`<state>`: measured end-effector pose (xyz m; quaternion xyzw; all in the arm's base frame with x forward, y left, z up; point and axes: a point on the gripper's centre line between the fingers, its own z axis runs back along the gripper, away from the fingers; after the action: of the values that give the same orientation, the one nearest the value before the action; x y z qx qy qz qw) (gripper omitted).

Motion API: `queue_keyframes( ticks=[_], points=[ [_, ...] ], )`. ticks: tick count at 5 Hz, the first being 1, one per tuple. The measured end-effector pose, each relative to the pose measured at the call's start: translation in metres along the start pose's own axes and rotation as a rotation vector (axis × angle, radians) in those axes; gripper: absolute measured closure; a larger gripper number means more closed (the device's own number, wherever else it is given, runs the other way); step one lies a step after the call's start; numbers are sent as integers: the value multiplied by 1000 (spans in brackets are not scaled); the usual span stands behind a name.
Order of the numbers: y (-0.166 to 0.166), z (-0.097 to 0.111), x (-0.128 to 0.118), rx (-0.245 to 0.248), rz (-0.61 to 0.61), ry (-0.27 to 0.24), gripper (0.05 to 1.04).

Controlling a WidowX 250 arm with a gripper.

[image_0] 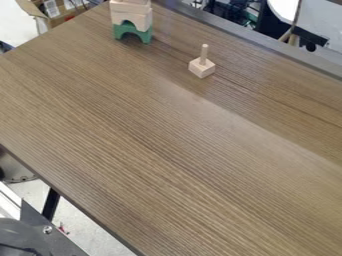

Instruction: Take the cube with a hole off from the thin cylinder and put it on the table

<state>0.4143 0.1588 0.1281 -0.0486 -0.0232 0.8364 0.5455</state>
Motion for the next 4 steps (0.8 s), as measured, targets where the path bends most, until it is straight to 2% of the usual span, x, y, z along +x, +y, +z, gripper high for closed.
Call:
queue_keyframes(
  ticks=[1, 2, 4],
  points=[
    [8, -10, -22, 33, -149, -36, 84],
    [17, -25, -42, 61, -245, -48, 84],
    [29, -27, -61, 54, -299, -40, 84]
  ],
)
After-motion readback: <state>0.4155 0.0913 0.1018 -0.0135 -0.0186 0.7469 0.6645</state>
